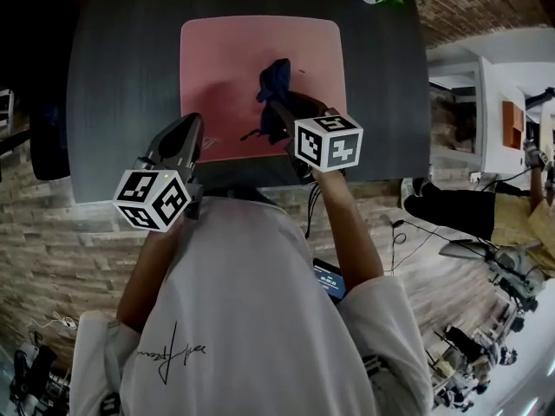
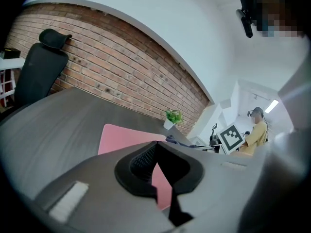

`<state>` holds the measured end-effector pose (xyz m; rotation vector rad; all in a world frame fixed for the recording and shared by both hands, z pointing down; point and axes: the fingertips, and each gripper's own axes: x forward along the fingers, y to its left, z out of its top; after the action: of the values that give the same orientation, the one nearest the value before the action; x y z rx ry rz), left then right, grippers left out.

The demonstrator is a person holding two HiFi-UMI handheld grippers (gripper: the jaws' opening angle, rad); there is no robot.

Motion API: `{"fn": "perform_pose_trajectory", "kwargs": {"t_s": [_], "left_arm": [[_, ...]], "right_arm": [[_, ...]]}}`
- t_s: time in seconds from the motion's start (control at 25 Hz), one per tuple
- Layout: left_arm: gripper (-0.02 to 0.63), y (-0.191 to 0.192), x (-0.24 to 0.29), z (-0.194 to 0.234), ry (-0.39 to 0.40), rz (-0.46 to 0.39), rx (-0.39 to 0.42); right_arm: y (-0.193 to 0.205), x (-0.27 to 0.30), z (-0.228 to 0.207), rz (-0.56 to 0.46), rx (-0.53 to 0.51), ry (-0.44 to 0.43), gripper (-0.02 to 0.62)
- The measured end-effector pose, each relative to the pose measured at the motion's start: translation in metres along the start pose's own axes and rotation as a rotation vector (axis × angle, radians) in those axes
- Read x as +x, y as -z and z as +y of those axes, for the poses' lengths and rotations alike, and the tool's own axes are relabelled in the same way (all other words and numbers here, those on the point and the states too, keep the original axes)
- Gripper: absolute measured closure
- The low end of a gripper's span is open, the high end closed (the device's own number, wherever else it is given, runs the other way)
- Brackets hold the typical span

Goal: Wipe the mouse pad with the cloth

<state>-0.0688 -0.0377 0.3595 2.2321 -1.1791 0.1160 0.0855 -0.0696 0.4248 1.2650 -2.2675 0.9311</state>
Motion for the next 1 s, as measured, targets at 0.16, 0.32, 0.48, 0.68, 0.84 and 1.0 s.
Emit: {"fn": "perform_pose_trajectory", "kwargs": {"t_s": [0.16,0.32,0.48,0.68,0.84,1.0], "left_arm": [[0.594,0.001,0.0,-0.022,0.04,0.004,0.045],[0.594,-0.002,-0.007,-0.032,0.04,-0.003,0.103],[0.598,-0.003,-0.02,-0.033,0.022,-0.017,0.104],[0.598,-0.009,-0.031,-0.041,0.045,-0.03,0.103],[0.6,-0.005,-0.036,-0.047,0.053,-0.029,0.115],[0.6,0.002,-0.037,-0.055,0.067,-0.017,0.116]], "right_arm": [[0.005,-0.026,0.001,-0.04,0.028,0.027,0.494],[0.005,-0.051,0.009,-0.091,0.049,0.031,0.494],[0.008,-0.071,0.027,-0.123,0.038,0.017,0.494],[0.001,-0.093,0.058,-0.168,-0.009,-0.042,0.494],[0.002,-0.106,0.076,-0.194,-0.023,-0.088,0.495],[0.01,-0.12,0.077,-0.21,-0.021,-0.064,0.5]]}}
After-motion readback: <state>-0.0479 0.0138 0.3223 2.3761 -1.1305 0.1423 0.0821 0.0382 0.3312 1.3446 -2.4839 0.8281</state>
